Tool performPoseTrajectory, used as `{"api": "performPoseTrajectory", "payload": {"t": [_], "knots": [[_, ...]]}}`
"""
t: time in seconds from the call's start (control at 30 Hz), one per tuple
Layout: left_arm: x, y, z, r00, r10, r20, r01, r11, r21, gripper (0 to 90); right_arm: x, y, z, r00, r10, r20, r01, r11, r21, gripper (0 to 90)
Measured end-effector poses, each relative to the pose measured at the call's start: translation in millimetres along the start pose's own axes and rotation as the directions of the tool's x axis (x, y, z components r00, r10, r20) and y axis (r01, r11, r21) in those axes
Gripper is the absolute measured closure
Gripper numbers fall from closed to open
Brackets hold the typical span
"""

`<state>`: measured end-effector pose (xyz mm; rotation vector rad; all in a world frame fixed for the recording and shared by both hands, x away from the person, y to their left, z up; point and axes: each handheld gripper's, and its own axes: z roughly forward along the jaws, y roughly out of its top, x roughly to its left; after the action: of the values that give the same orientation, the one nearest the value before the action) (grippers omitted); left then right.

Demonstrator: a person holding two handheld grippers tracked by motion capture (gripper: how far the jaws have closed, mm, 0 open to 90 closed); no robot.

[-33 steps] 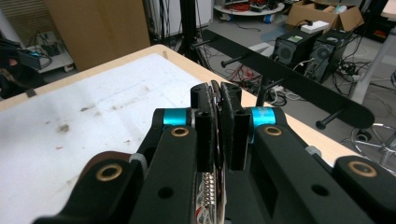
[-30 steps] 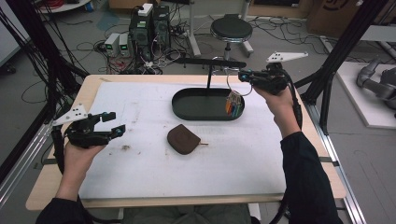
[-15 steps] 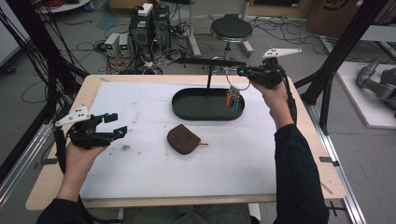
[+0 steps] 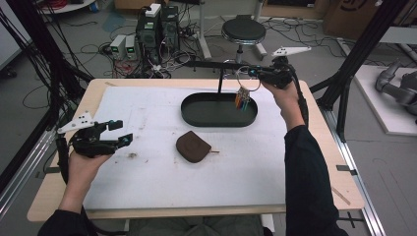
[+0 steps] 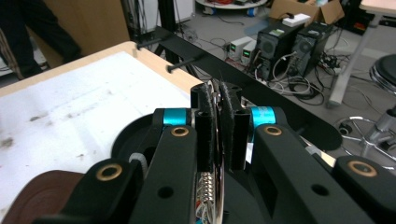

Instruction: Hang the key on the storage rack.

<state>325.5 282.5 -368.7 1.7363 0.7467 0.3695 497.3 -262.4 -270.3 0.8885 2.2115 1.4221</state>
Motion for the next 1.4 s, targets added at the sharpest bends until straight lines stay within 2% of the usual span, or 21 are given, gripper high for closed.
{"api": "performPoseTrajectory", "payload": {"t": [0.33,0.5,0.6,0.7,0.9,1.03,1.4], "knots": [[-0.6,-4.7,2.4,1.0,-0.002,-0.005,0.002,0.9998,0.021,27.3,-20.0,-10.2,7.2,0.9967,0.044,0.068,-0.045,0.999,0.021,85.7],[-0.8,-6.3,0.4,1.0,-0.001,-0.009,0.002,0.9997,0.024,27.3,-24.1,-13.7,11.6,0.992,0.063,0.109,-0.067,0.997,0.036,85.6],[-0.9,-6.8,-1.2,0.9999,-0.001,-0.012,0.001,0.9997,0.022,27.3,-28.0,-15.8,11.9,0.9894,0.082,0.12,-0.085,0.996,0.025,85.6],[-0.6,-7.6,-2.0,0.9999,-0.004,-0.014,0.005,0.9997,0.023,27.3,-31.1,-17.7,13.0,0.9873,0.078,0.139,-0.084,0.996,0.038,85.6],[-1.0,-8.2,-2.6,0.9999,-0.003,-0.014,0.004,0.9997,0.024,27.3,-34.6,-22.5,17.0,0.9866,0.087,0.137,-0.096,0.994,0.056,85.6],[-2.0,-8.2,-3.2,0.9999,-0.003,-0.015,0.003,0.9997,0.025,27.3,-36.9,-25.1,18.1,0.9832,0.099,0.153,-0.108,0.993,0.055,85.6],[-1.3,-8.5,-4.7,0.9998,-0.003,-0.017,0.004,0.9997,0.022,27.3,-40.1,-32.7,18.8,0.9828,0.107,0.15,-0.117,0.991,0.058,84.9]]}}
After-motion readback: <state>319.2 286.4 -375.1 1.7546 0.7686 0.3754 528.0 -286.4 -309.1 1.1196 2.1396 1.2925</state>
